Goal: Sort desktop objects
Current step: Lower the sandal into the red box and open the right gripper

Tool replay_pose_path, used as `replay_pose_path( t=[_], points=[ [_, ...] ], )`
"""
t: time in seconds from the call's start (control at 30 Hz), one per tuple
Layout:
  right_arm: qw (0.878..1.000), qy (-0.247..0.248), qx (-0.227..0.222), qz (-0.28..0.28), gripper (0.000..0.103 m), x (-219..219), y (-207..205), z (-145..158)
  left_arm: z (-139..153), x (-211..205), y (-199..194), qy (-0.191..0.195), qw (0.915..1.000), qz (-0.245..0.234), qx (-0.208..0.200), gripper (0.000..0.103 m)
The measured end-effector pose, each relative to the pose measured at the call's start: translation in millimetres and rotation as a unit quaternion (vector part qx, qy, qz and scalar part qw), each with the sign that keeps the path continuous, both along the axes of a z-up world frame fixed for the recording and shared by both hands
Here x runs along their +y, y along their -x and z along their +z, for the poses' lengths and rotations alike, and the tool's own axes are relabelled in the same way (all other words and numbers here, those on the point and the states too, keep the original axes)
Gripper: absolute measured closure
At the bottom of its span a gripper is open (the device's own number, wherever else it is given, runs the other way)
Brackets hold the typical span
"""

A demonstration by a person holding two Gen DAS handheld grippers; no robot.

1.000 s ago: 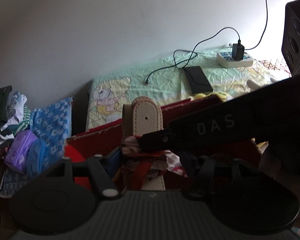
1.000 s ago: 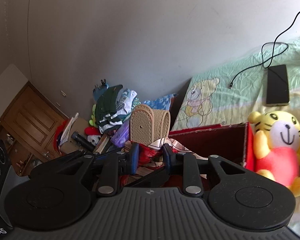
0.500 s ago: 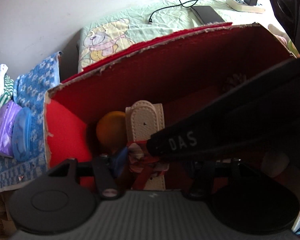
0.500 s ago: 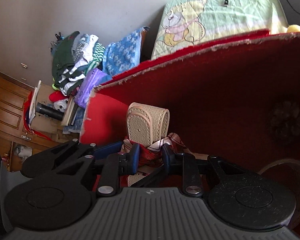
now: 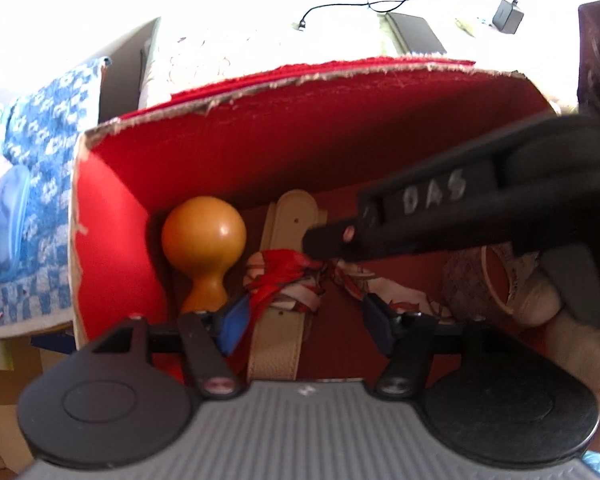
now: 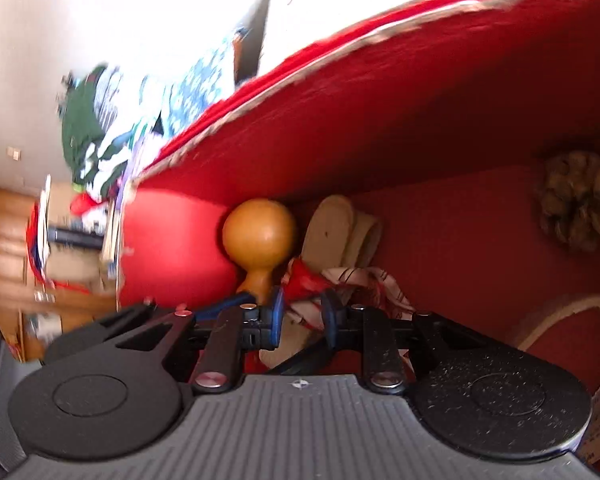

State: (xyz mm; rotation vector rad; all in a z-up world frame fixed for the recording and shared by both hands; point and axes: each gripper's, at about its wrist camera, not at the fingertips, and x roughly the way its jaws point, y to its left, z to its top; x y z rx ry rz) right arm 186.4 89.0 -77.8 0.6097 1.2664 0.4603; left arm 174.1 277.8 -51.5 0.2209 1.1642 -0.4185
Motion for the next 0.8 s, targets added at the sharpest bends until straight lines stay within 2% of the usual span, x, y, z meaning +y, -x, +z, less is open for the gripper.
replay_pose_path(
  t=[0.1, 0.2, 0.3, 0.4, 0.5, 0.6, 0.67, 0.8],
  points=[
    [1.000, 0.000, -0.009, -0.020, 0.078, -7, 5, 2, -7, 2, 4, -0.009, 0.9999, 0.013, 0.003, 0.037],
    [0.999, -0.007, -0.012, -0.041, 0.078, -16, 8, 3, -10, 5, 3, 0.001, 0.9995, 0.031, 0.010, 0.042],
    [0.998, 0.001, 0.018, -0.064, 0.072, -22, 5, -3, -10, 4, 10, 0.001, 0.9992, 0.041, 0.005, 0.041],
    [0.995, -0.003, 0.068, -0.066, 0.073, -23, -3, -14, -12, 0, 11, -0.011, 0.9989, 0.046, -0.001, 0.040],
    [0.995, -0.004, 0.079, -0.065, 0.072, -25, -4, -17, -12, 0, 15, -0.010, 0.9988, 0.046, -0.011, 0.039],
    [0.995, 0.017, 0.081, -0.064, 0.072, -26, -4, -15, -10, 1, 18, -0.007, 0.9986, 0.050, -0.016, 0.038],
    [0.996, 0.039, 0.064, -0.057, 0.072, -24, -5, -7, -11, -1, 20, -0.015, 0.9984, 0.052, -0.016, 0.038],
    [0.993, 0.107, -0.009, -0.046, 0.072, -22, -12, 13, -12, -1, 17, -0.025, 0.9980, 0.051, -0.028, 0.037]
  ],
)
